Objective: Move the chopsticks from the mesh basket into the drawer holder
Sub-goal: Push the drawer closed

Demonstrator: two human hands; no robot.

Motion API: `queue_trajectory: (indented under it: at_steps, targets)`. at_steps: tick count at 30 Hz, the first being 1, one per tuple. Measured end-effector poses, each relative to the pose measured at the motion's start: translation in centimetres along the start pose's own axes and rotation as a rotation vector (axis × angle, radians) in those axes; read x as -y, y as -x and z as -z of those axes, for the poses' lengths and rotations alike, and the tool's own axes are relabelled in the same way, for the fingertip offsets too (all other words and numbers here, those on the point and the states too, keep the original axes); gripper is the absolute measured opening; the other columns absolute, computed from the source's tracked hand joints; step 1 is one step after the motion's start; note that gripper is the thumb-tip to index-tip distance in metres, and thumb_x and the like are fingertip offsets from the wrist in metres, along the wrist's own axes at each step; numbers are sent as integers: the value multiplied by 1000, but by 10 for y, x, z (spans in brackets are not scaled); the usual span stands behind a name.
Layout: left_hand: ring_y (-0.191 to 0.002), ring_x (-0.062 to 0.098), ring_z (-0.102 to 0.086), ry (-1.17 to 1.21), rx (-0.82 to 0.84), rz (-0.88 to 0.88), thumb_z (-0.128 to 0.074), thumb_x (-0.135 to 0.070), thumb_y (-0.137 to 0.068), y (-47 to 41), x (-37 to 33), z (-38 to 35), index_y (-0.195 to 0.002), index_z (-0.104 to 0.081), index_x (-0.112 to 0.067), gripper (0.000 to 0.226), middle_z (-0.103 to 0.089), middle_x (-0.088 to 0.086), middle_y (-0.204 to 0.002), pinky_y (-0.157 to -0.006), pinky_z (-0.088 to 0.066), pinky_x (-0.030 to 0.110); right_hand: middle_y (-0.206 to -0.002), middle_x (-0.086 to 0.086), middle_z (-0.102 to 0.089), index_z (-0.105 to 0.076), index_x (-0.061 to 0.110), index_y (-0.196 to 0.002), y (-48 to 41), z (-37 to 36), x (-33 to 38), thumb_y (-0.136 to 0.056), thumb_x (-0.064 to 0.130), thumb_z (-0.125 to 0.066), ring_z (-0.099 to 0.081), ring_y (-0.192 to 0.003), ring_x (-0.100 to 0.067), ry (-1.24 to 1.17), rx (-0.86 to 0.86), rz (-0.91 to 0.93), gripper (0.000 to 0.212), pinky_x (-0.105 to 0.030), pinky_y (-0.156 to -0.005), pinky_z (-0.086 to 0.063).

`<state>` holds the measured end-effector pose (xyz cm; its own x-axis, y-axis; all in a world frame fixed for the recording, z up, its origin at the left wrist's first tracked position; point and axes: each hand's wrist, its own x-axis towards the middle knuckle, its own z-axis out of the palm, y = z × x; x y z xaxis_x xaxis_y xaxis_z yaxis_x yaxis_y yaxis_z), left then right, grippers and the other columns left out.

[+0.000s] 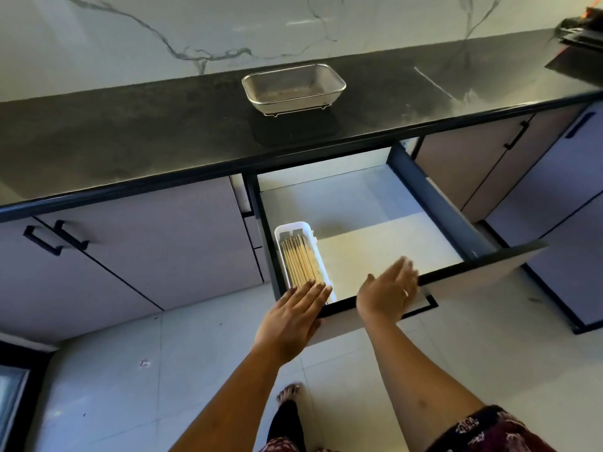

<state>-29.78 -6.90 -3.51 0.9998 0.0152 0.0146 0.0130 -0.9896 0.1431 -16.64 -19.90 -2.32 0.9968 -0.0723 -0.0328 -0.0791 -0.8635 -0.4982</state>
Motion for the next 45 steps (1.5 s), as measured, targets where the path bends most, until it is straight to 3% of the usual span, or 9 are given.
queue_trajectory:
  at_steps: [5,9,16,21,24,27,33,40,45]
  targets:
    - [-138,21,-24,-174,-86,-273,-59,-19,-83,4,1,-4,-148,-16,-18,78,-23,2,-151,-108,-25,46,-160,-16,7,9,-1,-148,-12,12,-8,-98,17,-47,-1,-148,-31,-548,-28,-348,77,-38,-117,-14]
    - [-138,22,-24,-271,-74,-356,-65,-15,-77,0,11,-5,-147,-17,-16,85,-24,2,-151,-107,-24,46,-152,-19,-29,-12,7,-150,-16,16,-9,-102,23,-34,-40,-133,-38,-789,85,-537,55,-48,-108,-37]
    - [-137,19,-25,-288,-53,-348,-68,-14,-75,-24,38,-1,-148,-18,-15,88,-24,1,-151,-108,-27,41,-136,-18,-46,-34,4,-143,-37,2,-20,-101,16,-32,-47,-121,-33,-327,416,-276,44,-41,-98,-39]
    - [-135,20,-29,-314,-69,-352,-74,-11,-68,-54,64,9,-145,-24,-14,92,-29,3,-149,-105,-29,43,-160,-12,11,9,4,-150,-52,-19,-24,-99,15,-35,9,-148,-28,266,694,11,68,-42,-120,-11]
    - [-135,20,-29,-342,-103,-363,-74,-8,-67,-72,83,16,-144,-28,-13,90,-30,4,-148,-105,-30,44,-158,-3,21,12,13,-151,-65,-26,-13,-96,8,-35,18,-146,-20,495,758,175,72,-46,-118,-15]
    - [-142,19,-19,-374,-129,-380,-63,-6,-72,-92,102,19,-143,-30,-12,78,-31,5,-148,-105,-30,46,-158,-4,22,13,12,-150,-81,-36,6,-92,3,-33,18,-146,-20,578,783,241,75,-45,-118,-16]
    - [-133,22,-36,-525,-93,-565,-48,-2,-78,-126,142,20,-139,-39,-11,62,-42,5,-145,-106,-31,41,-157,-6,26,18,10,-149,-111,-60,36,-91,7,-40,20,-146,-22,649,758,308,82,-45,-115,-21]
    - [-126,17,-49,-718,191,-677,-63,-17,-78,-166,191,18,-135,-47,-14,59,-53,2,-137,-106,-33,30,-155,-7,29,21,11,-148,-149,-84,82,-90,7,-44,21,-145,-24,665,755,318,87,-44,-114,-25]
    - [-143,34,-9,-618,365,-501,-39,4,-92,-192,216,-1,-146,4,-7,70,-6,16,-156,-111,2,41,-154,-6,31,21,10,-147,-180,-101,115,-91,11,-43,24,-144,-23,685,752,353,86,-45,-115,-24]
